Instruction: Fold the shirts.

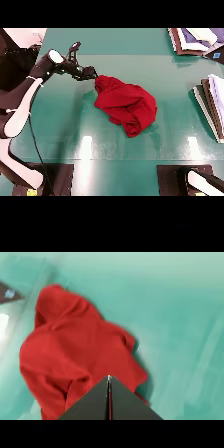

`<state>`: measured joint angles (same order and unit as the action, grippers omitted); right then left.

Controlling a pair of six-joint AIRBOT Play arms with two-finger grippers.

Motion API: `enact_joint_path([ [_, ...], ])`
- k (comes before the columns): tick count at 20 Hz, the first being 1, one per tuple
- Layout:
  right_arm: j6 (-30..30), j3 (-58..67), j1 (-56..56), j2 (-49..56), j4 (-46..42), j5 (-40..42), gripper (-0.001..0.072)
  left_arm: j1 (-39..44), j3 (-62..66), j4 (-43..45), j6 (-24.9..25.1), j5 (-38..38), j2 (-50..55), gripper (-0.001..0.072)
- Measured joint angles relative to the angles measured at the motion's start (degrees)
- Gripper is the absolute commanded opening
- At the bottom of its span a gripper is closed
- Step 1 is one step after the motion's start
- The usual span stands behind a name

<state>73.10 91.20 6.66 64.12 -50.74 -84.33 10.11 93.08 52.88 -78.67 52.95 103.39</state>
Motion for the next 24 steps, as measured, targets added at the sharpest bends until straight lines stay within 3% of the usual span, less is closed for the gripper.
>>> enact_joint_path([
  [4, 0.96, -5.88, -0.94, 0.0, 0.04, 0.31, 0.0019, -0.46, -0.09, -5.88, 3.48, -4.31, 4.83, 0.0598],
  [5, 1.16, -7.48, -1.18, 0.0, 0.02, 0.79, 0.002, -0.46, -0.09, -7.26, 4.31, -4.79, 5.57, 0.0464],
  [6, 1.16, -9.25, -1.4, 0.0, 0.04, 1.25, 0.002, -0.44, -0.09, -8.55, 5.03, -5.31, 6.14, 0.0277],
  [8, 1.29, -12.59, -1.62, 0.02, -0.02, 2.43, 0.002, -0.42, -0.09, -10.14, 6.12, -5.99, 6.91, 0.0039],
  [11, 1.33, -18.12, -1.77, 0.02, -0.07, 4.0, 0.0021, -0.44, 0.02, -12.17, 7.76, -6.29, 7.28, 0.0026],
  [12, 1.33, -20.17, -1.81, 0.0, -0.07, 4.66, 0.0052, -0.55, 0.48, -12.39, 8.2, -5.62, 7.21, 0.0026],
  [14, 1.4, -24.9, -1.84, 0.35, -0.15, 6.38, 0.0468, -0.87, 2.03, -10.84, 8.59, -3.28, 6.45, 0.0026],
  [16, 1.4, -29.75, -1.86, 1.75, -0.07, 8.26, 0.0476, -1.16, 4.04, -7.39, 8.9, -0.59, 4.85, 0.0026],
  [19, 1.42, -35.74, -1.86, 6.14, 1.46, 12.22, 0.0305, -1.33, 6.54, -1.97, 9.16, 2.97, 2.01, 0.0027],
  [24, -0.2, -39.04, -4.09, 16.35, 4.94, 19.47, 0.0306, -1.4, 8.15, 1.64, 9.22, 6.71, -0.81, 0.0027],
])
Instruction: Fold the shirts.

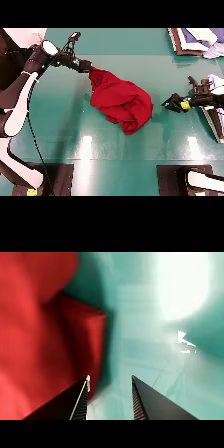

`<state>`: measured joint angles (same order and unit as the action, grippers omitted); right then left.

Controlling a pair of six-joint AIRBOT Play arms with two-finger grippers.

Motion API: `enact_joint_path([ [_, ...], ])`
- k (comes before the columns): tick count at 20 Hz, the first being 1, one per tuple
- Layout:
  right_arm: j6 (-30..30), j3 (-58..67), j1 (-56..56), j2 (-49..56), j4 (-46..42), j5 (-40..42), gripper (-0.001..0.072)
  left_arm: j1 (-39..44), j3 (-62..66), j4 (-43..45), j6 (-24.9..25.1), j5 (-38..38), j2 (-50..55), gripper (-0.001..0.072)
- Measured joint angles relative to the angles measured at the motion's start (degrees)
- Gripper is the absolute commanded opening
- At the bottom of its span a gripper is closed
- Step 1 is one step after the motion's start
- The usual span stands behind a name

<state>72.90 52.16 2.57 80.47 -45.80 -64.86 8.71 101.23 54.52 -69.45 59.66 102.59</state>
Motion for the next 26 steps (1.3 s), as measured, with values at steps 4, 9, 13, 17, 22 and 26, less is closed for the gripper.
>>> enact_joint_path([
  [4, -1.09, 2.97, -4.44, 6.82, 1.86, 1.49, 0.0306, 0.0, 0.31, 0.79, 0.0, 1.55, -0.52, 0.0027],
  [9, -1.51, 7.91, -8.2, 12.02, 1.25, 2.82, 0.0018, 0.0, 0.37, 1.2, 0.02, 3.15, -0.68, 0.0027],
  [13, -1.6, 10.82, -9.25, 11.82, -2.89, 3.17, 0.0017, 0.0, 0.72, 2.95, -0.52, 4.0, -2.21, 0.0026],
  [17, -1.05, 17.03, -7.21, 5.29, -7.78, 2.97, 0.0017, -0.02, 3.74, 8.31, -0.92, 3.17, -8.31, 0.0027],
  [22, 0.11, 28.74, -2.21, -5.38, -10.54, 2.75, 0.0017, -0.02, 6.49, 11.69, -0.94, -1.18, -20.5, 0.0027],
  [26, 0.37, 37.51, 0.28, -13.03, -11.02, 2.75, 0.0017, 0.0, 7.02, 12.55, -0.94, -5.53, -30.99, 0.0027],
])
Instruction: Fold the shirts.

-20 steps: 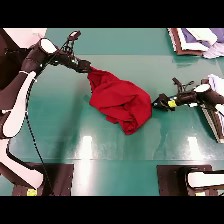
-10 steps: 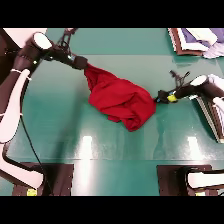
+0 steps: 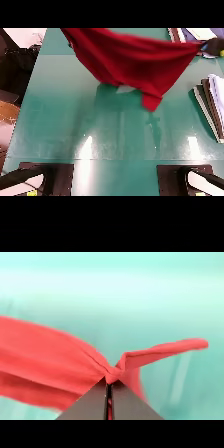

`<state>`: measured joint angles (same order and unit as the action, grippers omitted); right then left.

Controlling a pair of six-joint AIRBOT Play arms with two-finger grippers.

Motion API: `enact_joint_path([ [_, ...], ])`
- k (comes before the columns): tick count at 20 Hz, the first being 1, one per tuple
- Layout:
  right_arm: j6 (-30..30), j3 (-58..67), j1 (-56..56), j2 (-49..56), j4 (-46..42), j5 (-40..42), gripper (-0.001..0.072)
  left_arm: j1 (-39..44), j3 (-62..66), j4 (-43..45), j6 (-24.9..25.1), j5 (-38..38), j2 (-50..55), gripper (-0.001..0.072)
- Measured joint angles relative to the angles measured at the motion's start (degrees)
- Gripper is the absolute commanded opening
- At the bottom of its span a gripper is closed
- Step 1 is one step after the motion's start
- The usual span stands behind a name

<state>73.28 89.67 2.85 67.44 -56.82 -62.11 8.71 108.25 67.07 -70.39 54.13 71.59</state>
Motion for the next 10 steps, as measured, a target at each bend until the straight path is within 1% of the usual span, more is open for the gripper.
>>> enact_joint_path([
  [6, 0.11, 11.43, 3.1, -10.38, -0.15, -0.13, 0.0017, 0.0, 0.2, 0.39, 0.22, -5.9, -15.02, 0.0027],
  [8, 0.11, 14.05, 4.87, -13.35, 0.0, -0.24, 0.0017, 0.0, 0.33, 0.17, 0.24, -8.33, -19.3, 0.0027],
  [10, 0.11, 16.13, 7.32, -16.13, 0.02, -0.94, 0.0017, 0.0, 0.9, 0.2, 0.26, -9.16, -22.27, 0.0026],
])
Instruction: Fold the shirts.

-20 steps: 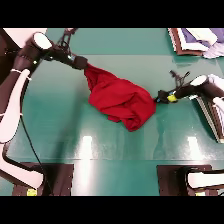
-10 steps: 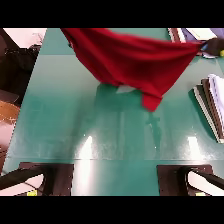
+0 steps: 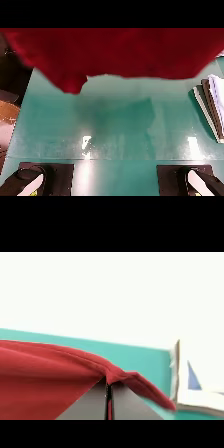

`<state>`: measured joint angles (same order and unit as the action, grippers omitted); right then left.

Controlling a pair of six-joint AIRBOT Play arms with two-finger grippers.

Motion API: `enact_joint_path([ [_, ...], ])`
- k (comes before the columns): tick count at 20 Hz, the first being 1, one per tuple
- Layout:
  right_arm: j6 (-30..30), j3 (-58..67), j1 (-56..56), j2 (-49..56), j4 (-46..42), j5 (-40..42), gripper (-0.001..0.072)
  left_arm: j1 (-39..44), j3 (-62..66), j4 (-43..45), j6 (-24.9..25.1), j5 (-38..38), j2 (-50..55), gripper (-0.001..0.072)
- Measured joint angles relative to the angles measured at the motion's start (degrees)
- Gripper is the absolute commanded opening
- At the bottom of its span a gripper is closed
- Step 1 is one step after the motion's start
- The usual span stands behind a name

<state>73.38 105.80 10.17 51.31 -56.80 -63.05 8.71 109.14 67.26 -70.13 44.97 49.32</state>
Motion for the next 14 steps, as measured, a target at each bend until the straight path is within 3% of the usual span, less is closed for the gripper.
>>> enact_joint_path([
  [4, 0.02, 1.73, 3.8, -2.49, -0.17, -1.97, 0.0016, 0.0, 0.96, 0.57, 0.0, 3.1, -2.16, 0.0027],
  [7, 0.07, 2.08, 3.13, 0.68, -0.46, -5.55, 0.0017, -0.02, 1.14, 2.64, -0.22, 12.41, 1.29, 0.0027],
  [10, 0.15, 2.19, -1.29, 8.63, -0.92, -11.15, 0.0017, -0.04, 1.2, 4.07, -0.55, 23.32, 8.74, 0.0027],
  [14, 0.48, 2.27, -8.83, 23.1, -3.13, -16.7, 0.0017, -0.09, 1.2, 4.7, -2.56, 30.16, 22.91, 0.0028],
])
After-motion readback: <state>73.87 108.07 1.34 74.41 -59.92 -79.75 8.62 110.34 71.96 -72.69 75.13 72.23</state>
